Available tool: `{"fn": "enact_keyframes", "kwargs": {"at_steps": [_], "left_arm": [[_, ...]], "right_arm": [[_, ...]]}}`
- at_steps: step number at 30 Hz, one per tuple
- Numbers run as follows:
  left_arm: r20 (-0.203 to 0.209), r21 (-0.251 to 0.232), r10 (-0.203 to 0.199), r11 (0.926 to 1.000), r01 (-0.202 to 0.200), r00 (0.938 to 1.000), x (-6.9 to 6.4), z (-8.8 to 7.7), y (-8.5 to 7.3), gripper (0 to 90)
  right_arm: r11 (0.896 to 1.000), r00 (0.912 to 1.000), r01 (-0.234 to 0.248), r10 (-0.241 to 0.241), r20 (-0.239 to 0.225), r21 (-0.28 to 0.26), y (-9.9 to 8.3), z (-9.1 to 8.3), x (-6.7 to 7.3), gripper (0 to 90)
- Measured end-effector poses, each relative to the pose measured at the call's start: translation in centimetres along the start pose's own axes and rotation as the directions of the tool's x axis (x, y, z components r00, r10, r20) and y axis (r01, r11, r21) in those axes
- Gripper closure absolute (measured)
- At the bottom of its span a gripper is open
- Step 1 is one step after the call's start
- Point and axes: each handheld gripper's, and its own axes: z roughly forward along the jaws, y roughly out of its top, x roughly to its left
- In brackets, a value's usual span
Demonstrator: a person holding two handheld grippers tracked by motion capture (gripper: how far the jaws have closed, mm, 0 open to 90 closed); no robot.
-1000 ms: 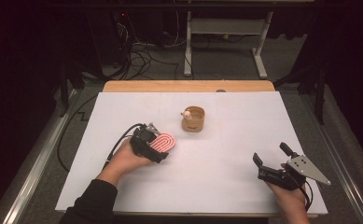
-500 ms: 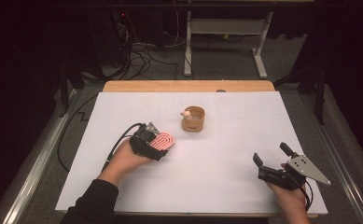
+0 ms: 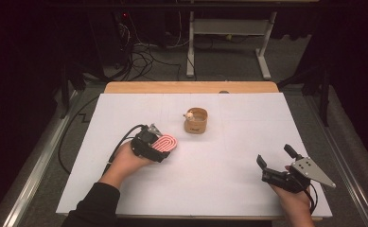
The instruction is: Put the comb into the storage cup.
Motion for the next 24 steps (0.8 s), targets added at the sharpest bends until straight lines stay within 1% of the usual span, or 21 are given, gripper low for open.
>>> {"fn": "enact_keyframes", "kwargs": {"at_steps": [7,10,11,12,19,22,23,24], "left_arm": [[-0.002,-0.021,0.0,0.9998,0.0,1.0,0.0,-0.2,-0.1,17.9],[-0.01,-0.03,0.01,0.9995,-0.011,0.9999,-0.1,-0.4,-0.2,18.0],[-0.006,-0.037,0.009,0.9993,-0.01,0.9999,-0.1,-0.4,-0.2,18.0],[-0.013,-0.043,0.009,0.999,-0.01,0.9999,-0.2,-0.4,-0.2,18.0],[-0.02,-0.099,-0.001,0.9951,-0.001,0.9998,-0.3,-1.0,-0.4,18.1],[-0.018,-0.128,-0.01,0.9918,0.007,0.9998,-0.3,-1.2,-0.6,18.1],[-0.016,-0.144,-0.017,0.9895,0.015,0.9997,-0.2,-1.4,-0.8,18.1],[-0.016,-0.144,-0.017,0.9895,0.015,0.9997,-0.2,-1.4,-0.8,18.1]], "right_arm": [[1.0,1.0,-0.002,0.002,0.0,0.0,0.0,0.0,0.0,0.3],[1.0,1.0,-0.003,0.003,0.001,0.0,0.0,0.0,-0.1,0.3],[1.0,1.0,-0.003,0.003,0.001,0.0,0.0,0.0,-0.1,0.3],[1.0,1.0,-0.003,0.003,0.001,0.001,0.0,0.0,-0.1,0.3],[1.0,1.0,-0.002,0.002,0.003,-0.001,-0.1,-0.1,-0.1,0.3],[1.0,1.0,-0.002,0.002,0.003,0.0,-0.1,-0.1,-0.1,0.3],[1.0,1.0,-0.003,0.003,0.004,-0.001,-0.1,-0.1,-0.1,0.3],[1.0,1.0,-0.003,0.003,0.004,-0.001,-0.1,-0.1,-0.1,0.3]]}}
